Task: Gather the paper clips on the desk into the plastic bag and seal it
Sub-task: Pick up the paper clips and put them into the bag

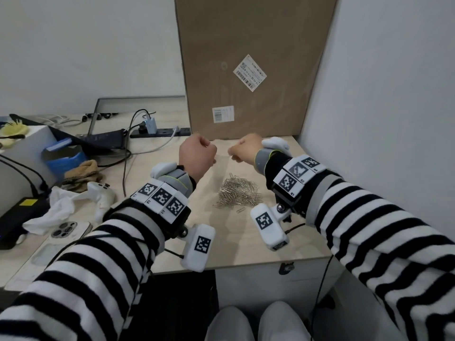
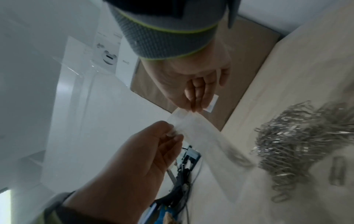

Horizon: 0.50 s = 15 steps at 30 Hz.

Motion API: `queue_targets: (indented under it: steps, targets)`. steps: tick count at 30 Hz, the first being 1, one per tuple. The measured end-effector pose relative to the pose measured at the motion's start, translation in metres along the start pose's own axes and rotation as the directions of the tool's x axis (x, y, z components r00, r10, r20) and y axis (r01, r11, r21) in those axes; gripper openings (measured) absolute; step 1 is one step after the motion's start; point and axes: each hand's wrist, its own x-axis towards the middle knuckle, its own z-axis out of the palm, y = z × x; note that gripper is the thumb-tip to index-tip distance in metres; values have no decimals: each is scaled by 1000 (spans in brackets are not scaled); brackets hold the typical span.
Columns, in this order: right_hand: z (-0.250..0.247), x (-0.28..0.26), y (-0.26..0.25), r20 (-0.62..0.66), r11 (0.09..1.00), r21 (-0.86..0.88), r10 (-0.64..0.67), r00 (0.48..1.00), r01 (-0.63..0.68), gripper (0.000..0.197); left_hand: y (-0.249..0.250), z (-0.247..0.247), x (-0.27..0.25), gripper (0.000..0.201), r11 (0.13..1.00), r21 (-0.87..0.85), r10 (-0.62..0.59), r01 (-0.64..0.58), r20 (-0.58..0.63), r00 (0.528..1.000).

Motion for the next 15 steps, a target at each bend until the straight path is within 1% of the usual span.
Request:
queue_targets:
  steps: [2, 4, 6, 7, 9, 11, 13, 15]
  targets:
    - [-9, -3, -12, -57, 998, 11, -69, 996, 69, 21, 8, -9, 4, 10, 989, 139, 56, -52, -21, 998]
    - [-14, -9, -22, -26, 991, -18, -135, 991, 134, 18, 15, -20, 6, 12, 956, 277, 98, -93, -6, 995]
    - [-16, -14, -28, -8, 983, -42, -177, 984, 177, 20, 20, -29, 7, 13, 927, 358, 112, -114, 25, 993]
    - [-17, -13, -29, -18, 980, -39, -195, 981, 194, 22, 22, -31, 8, 11, 915, 383, 123, -126, 31, 992]
    - [-18, -16, -32, 2, 973, -41, -227, 974, 227, 25, 25, -36, 7, 3, 903, 397, 156, -161, 44, 987]
    - [-20, -19, -33, 36, 970, -44, -239, 970, 240, 25, 28, -38, 4, 15, 879, 406, 228, -250, 103, 968]
    - [-23, -22, -34, 29, 976, 0, -219, 975, 219, 28, 33, -39, 0, 16, 841, 409, 320, -353, 150, 936]
    - [-24, -25, -34, 23, 980, 58, -192, 981, 191, 28, 36, -38, -3, 18, 814, 424, 376, -397, 136, 916]
